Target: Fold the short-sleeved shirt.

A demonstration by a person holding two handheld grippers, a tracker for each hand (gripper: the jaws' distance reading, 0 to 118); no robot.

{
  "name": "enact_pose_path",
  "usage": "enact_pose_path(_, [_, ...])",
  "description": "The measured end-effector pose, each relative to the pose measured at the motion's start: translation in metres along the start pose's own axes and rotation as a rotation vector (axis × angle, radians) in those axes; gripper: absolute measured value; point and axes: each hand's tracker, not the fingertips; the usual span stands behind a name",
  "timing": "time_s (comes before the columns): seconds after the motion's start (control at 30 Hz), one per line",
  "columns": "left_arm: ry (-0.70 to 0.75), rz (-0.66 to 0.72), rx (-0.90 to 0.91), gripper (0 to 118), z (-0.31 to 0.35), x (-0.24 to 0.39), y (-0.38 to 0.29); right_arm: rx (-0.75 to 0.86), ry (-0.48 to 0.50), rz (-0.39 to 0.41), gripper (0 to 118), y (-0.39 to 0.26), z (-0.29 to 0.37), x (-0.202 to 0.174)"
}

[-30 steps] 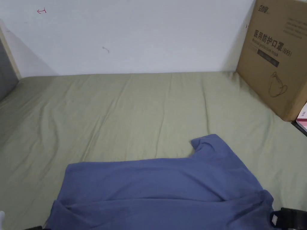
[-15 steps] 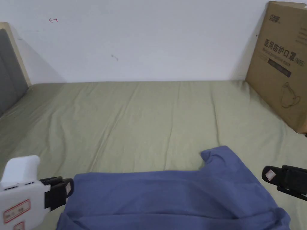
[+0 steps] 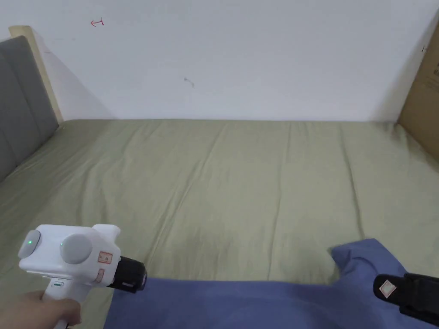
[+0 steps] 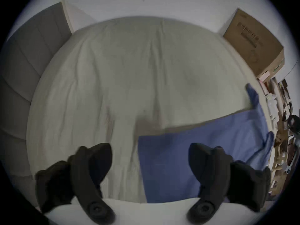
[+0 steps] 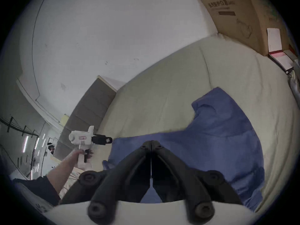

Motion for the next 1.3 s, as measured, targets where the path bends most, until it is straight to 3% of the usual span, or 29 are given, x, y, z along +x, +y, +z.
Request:
enact_pose_path(0.13, [0.018, 0.014, -0.060, 102, -0.046, -0.006, -0.001, -0.044, -0.046, -0.025, 0, -0.006, -0.011, 0.019])
enact_pose_path(0.2, [-0.011, 0.022, -0.044, 118, -0.056, -0.006, -0.006, -0.052, -0.063, -0.037, 0, -0.006, -0.011, 0.027])
enact_pose_path(0.23, [-0.068, 0.043, -0.026, 118, -0.061, -0.004, -0.006, -0.052, -0.077, -0.040, 0, -0.007, -0.011, 0.030])
enact_pose_path(0.37, [0.022, 0.022, -0.039, 118, -0.052, 0.014, -0.011, -0.041, -0.126, -0.026, 1, 0.004, -0.011, 0.055])
enact_pose_path(0.43, [0.012, 0.020, -0.027, 103, -0.042, 0.014, -0.011, -0.021, -0.170, 0.013, 1, 0.015, -0.011, 0.069])
enact_pose_path(0.47, [0.030, -0.011, 0.003, 85, -0.029, 0.020, -0.013, -0.015, -0.195, 0.029, 1, 0.023, -0.012, 0.076])
enact_pose_path(0.53, [0.080, -0.086, 0.077, 8, -0.004, 0.031, -0.018, -0.024, -0.253, 0.050, 1, 0.038, -0.018, 0.081])
enact_pose_path(0.57, [0.058, -0.114, 0.102, 1, 0.007, 0.034, -0.020, -0.041, -0.299, 0.062, 1, 0.047, -0.024, 0.088])
enact_pose_path(0.63, [-0.071, -0.110, 0.117, 1, 0.028, 0.042, -0.024, -0.102, -0.368, 0.054, 1, 0.067, -0.043, 0.104])
enact_pose_path(0.73, [-0.029, -0.128, 0.189, 1, 0.054, 0.051, -0.023, -0.123, -0.373, 0.015, 3, 0.096, -0.078, 0.129])
enact_pose_path(0.77, [-0.045, -0.120, 0.192, 1, 0.060, 0.051, -0.022, -0.166, -0.385, 0.010, 13, 0.105, -0.091, 0.138])
enact_pose_path(0.83, [-0.065, -0.098, 0.214, 1, 0.075, 0.052, -0.023, -0.249, -0.483, 0.059, 98, 0.118, -0.120, 0.149])
enact_pose_path(0.87, [-0.065, -0.094, 0.225, 1, 0.077, 0.049, -0.022, -0.273, -0.526, 0.089, 116, 0.120, -0.131, 0.153])
enact_pose_path(1.0, [-0.059, -0.102, 0.242, 1, 0.084, 0.047, -0.025, -0.349, -0.628, 0.086, 115, 0.126, -0.165, 0.183])
enact_pose_path(1.03, [-0.056, -0.098, 0.235, 1, 0.083, 0.046, -0.025, -0.369, -0.613, 0.080, 113, 0.121, -0.166, 0.185])
enact_pose_path(1.1, [-0.059, -0.083, 0.214, 1, 0.080, 0.045, -0.026, -0.354, -0.643, 0.171, 107, 0.116, -0.163, 0.172])
enact_pose_path(1.17, [-0.061, -0.073, 0.199, 1, 0.071, 0.040, -0.027, -0.344, -0.633, 0.220, 80, 0.111, -0.154, 0.155])
enact_pose_path(1.23, [-0.060, -0.068, 0.193, 1, 0.067, 0.042, -0.029, -0.336, -0.542, 0.222, 9, 0.109, -0.142, 0.144])
enact_pose_path(1.27, [-0.061, -0.064, 0.193, 1, 0.063, 0.039, -0.029, -0.336, -0.484, 0.189, 0, 0.108, -0.138, 0.143])
enact_pose_path(1.3, [-0.063, -0.058, 0.195, 1, 0.062, 0.039, -0.030, -0.309, -0.450, 0.153, 0, 0.104, -0.129, 0.137])
